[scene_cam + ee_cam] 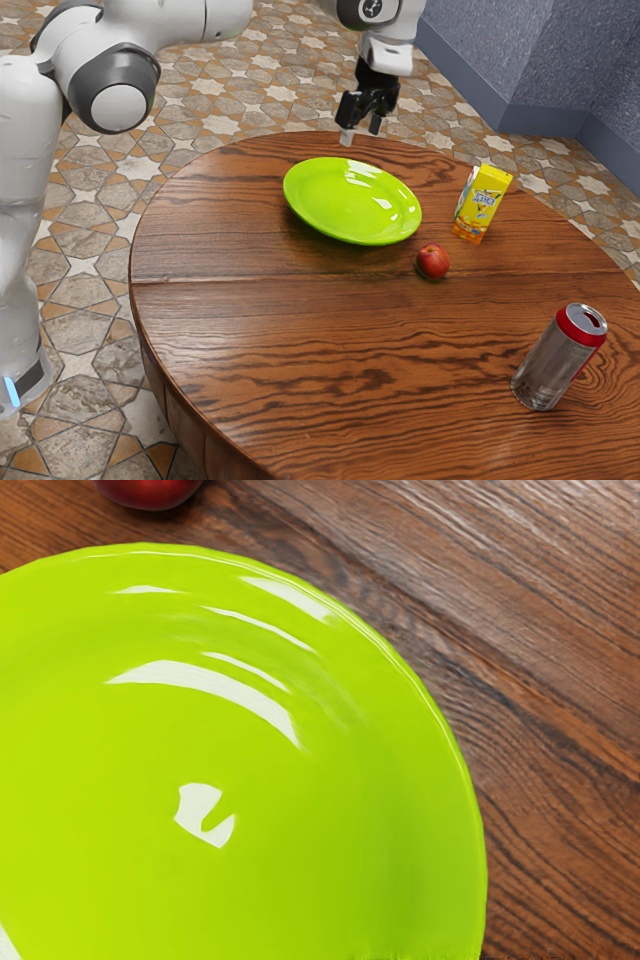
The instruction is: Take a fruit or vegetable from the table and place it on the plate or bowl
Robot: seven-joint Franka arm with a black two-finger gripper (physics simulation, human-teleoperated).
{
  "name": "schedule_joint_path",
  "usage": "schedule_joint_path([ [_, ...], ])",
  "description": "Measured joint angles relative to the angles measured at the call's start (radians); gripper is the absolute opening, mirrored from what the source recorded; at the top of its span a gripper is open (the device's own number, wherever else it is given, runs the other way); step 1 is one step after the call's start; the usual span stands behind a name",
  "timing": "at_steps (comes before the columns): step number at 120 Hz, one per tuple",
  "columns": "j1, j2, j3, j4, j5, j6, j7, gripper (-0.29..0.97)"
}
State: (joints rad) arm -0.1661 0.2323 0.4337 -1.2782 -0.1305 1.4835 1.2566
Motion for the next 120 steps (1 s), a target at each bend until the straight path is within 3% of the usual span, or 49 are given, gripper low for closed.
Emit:
schedule_joint_path([
  [54, 0.000, 0.000, 0.000, 0.000, -0.001, -0.002, 0.239, 0.68],
  [120, 0.000, 0.000, 0.004, 0.000, -0.003, -0.001, 0.356, 0.68],
])
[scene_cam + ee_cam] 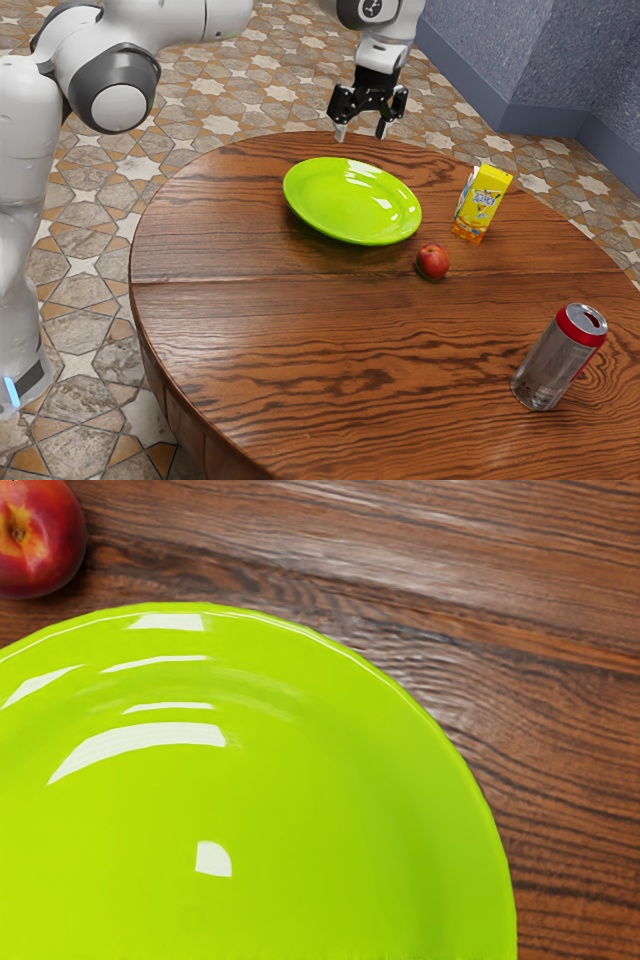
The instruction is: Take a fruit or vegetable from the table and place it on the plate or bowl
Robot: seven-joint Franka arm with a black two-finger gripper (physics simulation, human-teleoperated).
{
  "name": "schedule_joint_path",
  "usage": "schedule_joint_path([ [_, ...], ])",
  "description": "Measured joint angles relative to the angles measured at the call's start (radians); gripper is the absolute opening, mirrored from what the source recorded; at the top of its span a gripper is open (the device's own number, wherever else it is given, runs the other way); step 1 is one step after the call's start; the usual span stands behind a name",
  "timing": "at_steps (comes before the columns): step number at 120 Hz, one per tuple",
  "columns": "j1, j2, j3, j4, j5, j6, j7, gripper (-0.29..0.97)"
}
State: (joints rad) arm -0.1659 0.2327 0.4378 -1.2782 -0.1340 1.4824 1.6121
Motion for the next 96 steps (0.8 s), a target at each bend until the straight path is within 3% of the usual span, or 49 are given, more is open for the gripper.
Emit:
schedule_joint_path([
  [7, -0.001, -0.007, 0.003, 0.013, 0.003, -0.001, -0.002, 0.68],
  [15, -0.018, -0.075, -0.010, 0.141, 0.010, -0.011, -0.007, 0.68],
  [24, -0.132, -0.121, -0.033, 0.252, 0.022, -0.017, -0.016, 0.68],
  [39, -0.266, -0.026, -0.138, 0.280, 0.042, -0.023, -0.039, 0.68],
  [69, -0.247, 0.074, -0.164, 0.277, 0.074, -0.027, -0.084, 0.68],
  [96, -0.153, 0.150, -0.162, 0.221, 0.099, -0.019, -0.110, 0.68],
])
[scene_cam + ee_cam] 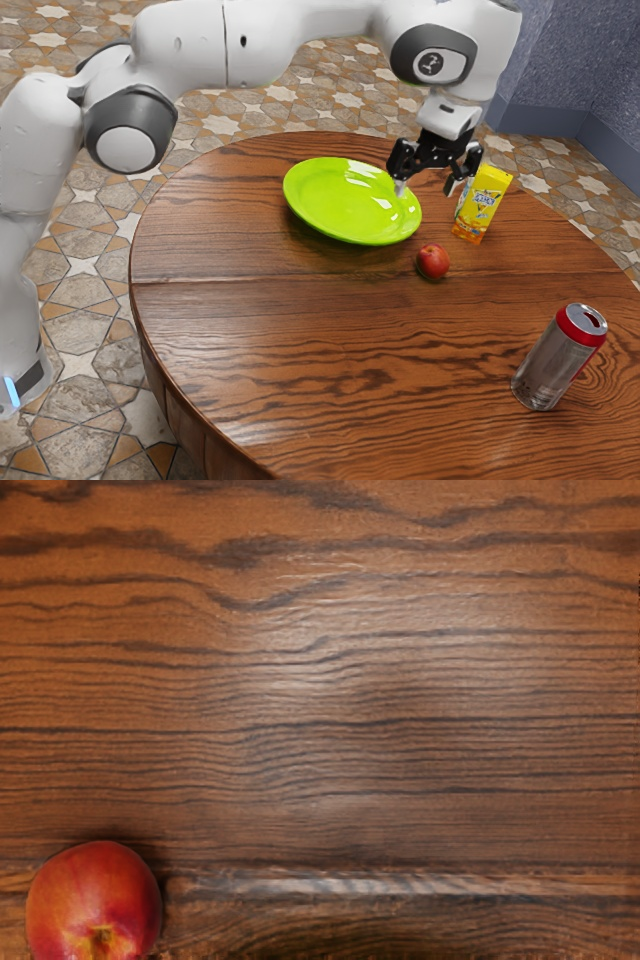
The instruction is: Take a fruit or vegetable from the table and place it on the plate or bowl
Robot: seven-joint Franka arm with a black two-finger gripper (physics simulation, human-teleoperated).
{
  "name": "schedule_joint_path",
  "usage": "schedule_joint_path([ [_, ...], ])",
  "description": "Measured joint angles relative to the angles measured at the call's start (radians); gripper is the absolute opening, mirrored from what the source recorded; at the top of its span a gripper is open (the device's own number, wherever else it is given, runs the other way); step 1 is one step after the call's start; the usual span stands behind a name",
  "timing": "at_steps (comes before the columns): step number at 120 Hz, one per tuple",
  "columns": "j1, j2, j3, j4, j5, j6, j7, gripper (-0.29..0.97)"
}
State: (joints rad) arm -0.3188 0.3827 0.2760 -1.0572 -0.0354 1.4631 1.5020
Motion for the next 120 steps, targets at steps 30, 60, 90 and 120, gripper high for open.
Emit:
schedule_joint_path([
  [30, 0.026, 0.023, -0.005, -0.036, -0.056, -0.002, -0.019, 0.68],
  [60, 0.070, 0.083, -0.007, -0.037, -0.093, 0.081, -0.032, 0.68],
  [90, 0.113, 0.107, -0.004, -0.037, -0.109, 0.154, -0.044, 0.68],
  [120, 0.121, 0.143, -0.005, -0.037, -0.111, 0.187, -0.053, 0.68],
])
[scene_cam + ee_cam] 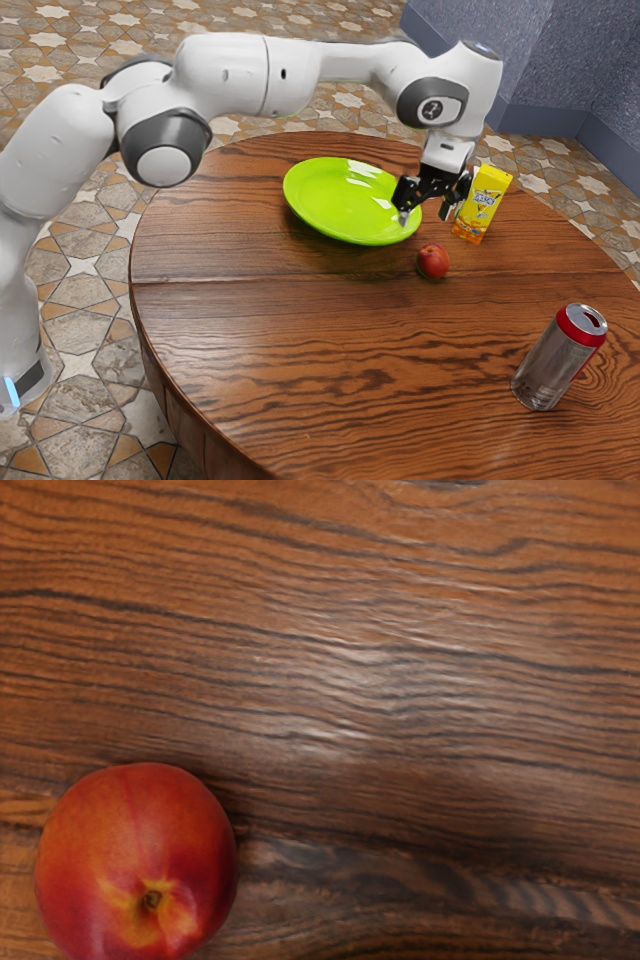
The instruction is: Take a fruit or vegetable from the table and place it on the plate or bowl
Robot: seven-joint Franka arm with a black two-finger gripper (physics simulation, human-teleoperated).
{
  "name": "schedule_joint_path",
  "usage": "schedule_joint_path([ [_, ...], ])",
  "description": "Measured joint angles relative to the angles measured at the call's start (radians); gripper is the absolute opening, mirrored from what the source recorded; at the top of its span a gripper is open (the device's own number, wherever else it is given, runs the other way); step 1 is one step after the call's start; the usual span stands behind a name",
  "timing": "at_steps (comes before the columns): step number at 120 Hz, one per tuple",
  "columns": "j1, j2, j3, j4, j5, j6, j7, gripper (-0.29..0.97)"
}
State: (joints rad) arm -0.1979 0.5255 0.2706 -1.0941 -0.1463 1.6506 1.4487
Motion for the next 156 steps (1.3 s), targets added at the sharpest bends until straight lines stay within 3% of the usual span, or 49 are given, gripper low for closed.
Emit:
schedule_joint_path([
  [156, 0.035, 0.100, -0.018, 0.000, -0.022, 0.107, -0.035, 0.68],
])
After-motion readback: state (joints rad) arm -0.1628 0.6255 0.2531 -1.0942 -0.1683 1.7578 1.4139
